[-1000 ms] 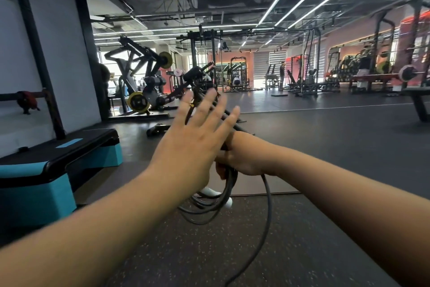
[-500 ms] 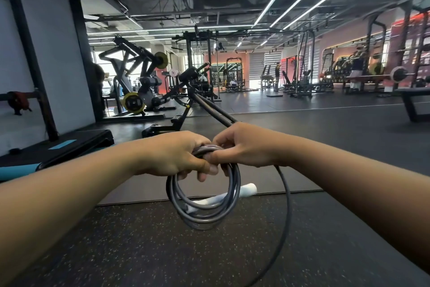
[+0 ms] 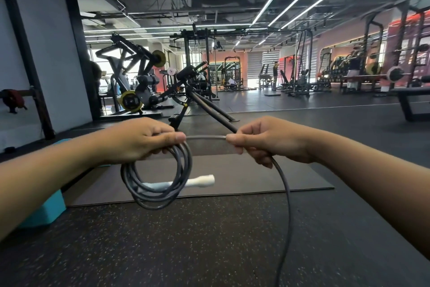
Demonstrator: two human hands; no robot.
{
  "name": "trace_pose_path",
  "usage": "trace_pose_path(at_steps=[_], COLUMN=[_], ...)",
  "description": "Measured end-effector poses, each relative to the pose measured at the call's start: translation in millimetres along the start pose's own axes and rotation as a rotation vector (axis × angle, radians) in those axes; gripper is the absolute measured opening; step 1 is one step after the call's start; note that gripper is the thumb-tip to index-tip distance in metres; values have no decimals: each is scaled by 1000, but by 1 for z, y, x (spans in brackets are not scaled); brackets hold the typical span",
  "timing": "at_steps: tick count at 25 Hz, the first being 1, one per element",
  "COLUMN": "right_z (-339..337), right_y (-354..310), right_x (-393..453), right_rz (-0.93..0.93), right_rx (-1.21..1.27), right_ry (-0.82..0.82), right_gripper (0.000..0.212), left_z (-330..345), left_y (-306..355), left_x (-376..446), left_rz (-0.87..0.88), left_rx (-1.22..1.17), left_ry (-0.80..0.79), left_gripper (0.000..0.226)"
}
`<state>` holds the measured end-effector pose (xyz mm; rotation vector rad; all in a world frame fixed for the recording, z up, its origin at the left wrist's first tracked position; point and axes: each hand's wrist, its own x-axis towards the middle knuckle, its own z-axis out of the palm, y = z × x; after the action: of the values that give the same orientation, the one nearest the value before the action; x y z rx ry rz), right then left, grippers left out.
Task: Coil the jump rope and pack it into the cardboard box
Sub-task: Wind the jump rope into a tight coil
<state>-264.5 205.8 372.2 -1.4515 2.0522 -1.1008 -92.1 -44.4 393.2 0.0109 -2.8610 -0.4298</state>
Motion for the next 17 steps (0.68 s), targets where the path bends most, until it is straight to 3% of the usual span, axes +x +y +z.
trace_pose_path(at_steps=[6, 10, 13, 15, 17], right_z=[-10, 24, 49, 60, 73], right_y=[14, 17, 8, 0, -9], right_x=[1, 26, 38, 41, 43], right_rz=[17, -53, -101, -183, -281], right_rx=[125, 506, 793, 821, 722], right_ry=[259, 260, 175, 168, 261], right_gripper=[40, 45, 79, 99, 61], left_z=[6, 39, 58, 71, 84], left_y=[-9, 25, 52, 66, 81], left_x=[-11, 9, 25, 34, 43], left_rz=[-160, -125, -226, -343, -453], left_rx=[-1001, -1467, -1644, -1754, -1824], left_ry=[352, 585, 806, 969, 1082], left_gripper=[52, 48, 47, 48, 51])
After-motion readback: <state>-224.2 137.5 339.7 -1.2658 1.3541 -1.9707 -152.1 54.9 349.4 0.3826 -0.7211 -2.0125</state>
